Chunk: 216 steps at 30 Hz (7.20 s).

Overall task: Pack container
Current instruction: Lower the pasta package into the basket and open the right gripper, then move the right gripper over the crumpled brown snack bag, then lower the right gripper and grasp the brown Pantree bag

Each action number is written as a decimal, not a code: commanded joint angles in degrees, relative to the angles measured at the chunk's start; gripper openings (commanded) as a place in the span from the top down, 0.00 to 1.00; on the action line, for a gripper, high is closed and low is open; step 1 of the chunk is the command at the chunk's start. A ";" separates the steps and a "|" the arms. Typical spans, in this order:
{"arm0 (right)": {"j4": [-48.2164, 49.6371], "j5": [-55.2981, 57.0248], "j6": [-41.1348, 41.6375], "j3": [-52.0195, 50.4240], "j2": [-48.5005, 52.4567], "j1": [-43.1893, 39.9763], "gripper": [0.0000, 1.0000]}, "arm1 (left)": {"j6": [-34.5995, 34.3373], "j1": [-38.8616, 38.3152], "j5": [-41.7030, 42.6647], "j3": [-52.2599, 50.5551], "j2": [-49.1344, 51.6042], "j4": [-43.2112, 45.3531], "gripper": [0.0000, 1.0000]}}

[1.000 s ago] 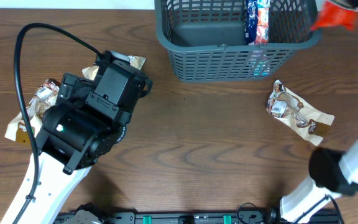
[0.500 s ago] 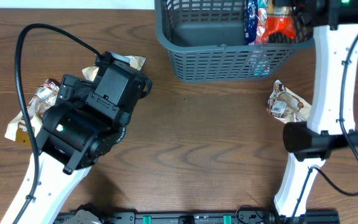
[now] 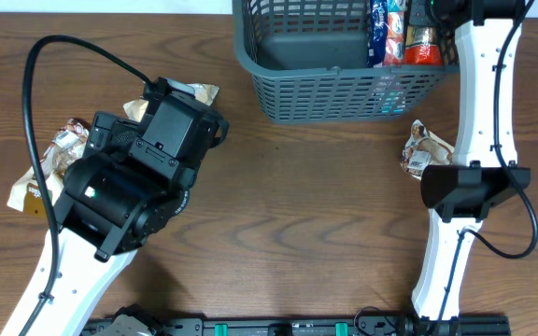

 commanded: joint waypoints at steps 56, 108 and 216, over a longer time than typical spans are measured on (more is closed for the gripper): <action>-22.12 5.90 33.31 -12.07 -31.87 -14.40 0.01 | 0.24 0.26 -0.87 0.92 0.24 -0.20 0.01; 28.37 -6.10 98.88 -90.68 -31.87 -16.76 0.01 | 0.26 0.26 -0.87 0.92 0.24 -0.20 0.01; 24.09 -7.58 101.24 -76.35 -18.67 -19.47 0.01 | -0.15 0.26 -0.87 0.92 0.24 -0.37 0.01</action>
